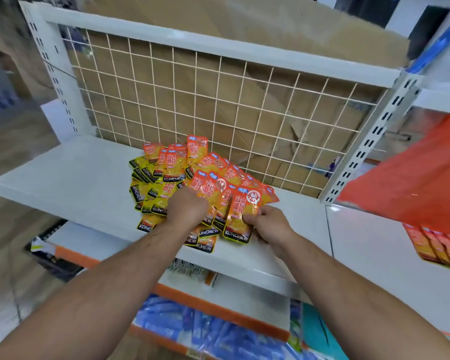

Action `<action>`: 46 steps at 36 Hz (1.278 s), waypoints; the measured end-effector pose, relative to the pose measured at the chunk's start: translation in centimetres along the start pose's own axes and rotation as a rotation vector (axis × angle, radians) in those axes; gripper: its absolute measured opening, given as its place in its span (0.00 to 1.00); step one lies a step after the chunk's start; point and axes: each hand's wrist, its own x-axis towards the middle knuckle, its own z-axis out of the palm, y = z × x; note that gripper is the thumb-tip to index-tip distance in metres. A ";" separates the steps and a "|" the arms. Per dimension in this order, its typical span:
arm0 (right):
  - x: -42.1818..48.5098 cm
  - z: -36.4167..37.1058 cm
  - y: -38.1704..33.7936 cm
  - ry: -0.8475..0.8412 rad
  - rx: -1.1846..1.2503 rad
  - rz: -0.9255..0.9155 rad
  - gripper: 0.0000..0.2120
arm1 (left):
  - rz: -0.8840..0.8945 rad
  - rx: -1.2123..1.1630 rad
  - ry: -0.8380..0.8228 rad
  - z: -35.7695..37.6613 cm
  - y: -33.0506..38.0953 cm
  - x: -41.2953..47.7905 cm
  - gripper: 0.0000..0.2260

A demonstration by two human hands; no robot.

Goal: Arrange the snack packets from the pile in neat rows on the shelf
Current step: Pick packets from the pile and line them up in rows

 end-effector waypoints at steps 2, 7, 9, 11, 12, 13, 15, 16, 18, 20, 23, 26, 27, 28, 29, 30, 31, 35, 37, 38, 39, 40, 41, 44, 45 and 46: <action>-0.6 -0.9 0.1 -0.015 0.065 0.000 0.06 | -0.033 -0.107 0.045 0.5 0.5 -0.2 0.06; -1.6 -3.6 1.3 0.017 0.158 0.032 0.07 | -0.022 -0.292 -0.004 3.1 2.4 -1.8 0.07; -2.1 -4.7 2.0 0.025 0.155 0.039 0.06 | -0.008 -0.307 -0.063 4.1 3.3 -2.8 0.08; -2.7 -6.0 2.7 0.029 0.150 0.042 0.05 | 0.004 -0.325 -0.125 5.4 3.9 -3.8 0.11; -3.0 -6.7 3.0 0.037 0.145 0.044 0.04 | 0.004 -0.327 -0.163 6.0 4.3 -4.2 0.12; -3.3 -7.6 3.4 0.048 0.142 0.047 0.05 | 0.005 -0.323 -0.193 6.8 4.6 -4.6 0.13; -3.9 -9.4 4.2 0.077 0.142 0.051 0.07 | 0.018 -0.327 -0.237 8.3 5.5 -5.6 0.15; -4.3 -10.4 4.8 0.090 0.145 0.052 0.09 | 0.019 -0.326 -0.260 9.0 5.9 -6.3 0.14; -5.1 -12.5 6.0 0.118 0.146 0.056 0.12 | 0.008 -0.329 -0.312 10.8 6.7 -7.7 0.12; -5.9 -14.8 7.5 0.151 0.134 0.054 0.17 | 0.000 -0.345 -0.387 12.7 7.5 -9.4 0.10; -7.3 -18.7 9.9 0.201 0.105 0.051 0.21 | -0.022 -0.361 -0.473 15.9 8.8 -12.3 0.08; -8.9 -23.2 12.5 0.239 0.087 0.059 0.23 | -0.024 -0.356 -0.526 19.5 10.4 -15.6 0.08; -9.5 -24.7 13.4 0.249 0.083 0.065 0.23 | -0.026 -0.356 -0.542 20.8 10.9 -16.7 0.08; -10.1 -26.2 14.3 0.261 0.082 0.074 0.23 | -0.025 -0.351 -0.554 22.1 11.6 -17.8 0.08; -10.7 -27.8 15.1 0.275 0.085 0.083 0.23 | -0.018 -0.346 -0.566 23.4 12.2 -18.9 0.08; -11.4 -29.3 16.0 0.289 0.091 0.094 0.23 | -0.008 -0.340 -0.579 24.7 12.9 -20.0 0.09; -12.0 -30.9 16.9 0.305 0.096 0.104 0.23 | -0.001 -0.338 -0.595 26.1 13.7 -21.0 0.08; -14.4 -36.7 20.4 0.379 0.102 0.125 0.22 | 0.013 -0.326 -0.663 31.3 16.7 -25.1 0.08; -15.4 -39.4 22.0 0.427 0.080 0.133 0.18 | 0.023 -0.313 -0.699 33.7 18.1 -26.9 0.08; -15.9 -40.6 22.7 0.449 0.056 0.129 0.16 | 0.031 -0.308 -0.719 34.8 18.7 -27.7 0.08; -16.3 -41.7 23.3 0.473 0.021 0.124 0.13 | 0.038 -0.300 -0.738 35.9 19.3 -28.4 0.08; -16.6 -42.9 23.9 0.493 -0.015 0.123 0.12 | 0.046 -0.295 -0.754 37.0 19.9 -29.0 0.08; -16.9 -43.9 24.5 0.505 -0.040 0.122 0.12 | 0.053 -0.291 -0.765 38.0 20.5 -29.5 0.08; -16.8 -46.7 26.3 0.551 -0.024 0.126 0.12 | 0.074 -0.278 -0.802 40.9 22.3 -30.5 0.09; -16.7 -47.5 26.9 0.568 0.011 0.135 0.13 | 0.078 -0.274 -0.814 41.8 22.8 -30.7 0.09; -16.6 -48.4 27.5 0.583 0.047 0.146 0.15 | 0.088 -0.265 -0.819 42.7 23.4 -30.9 0.10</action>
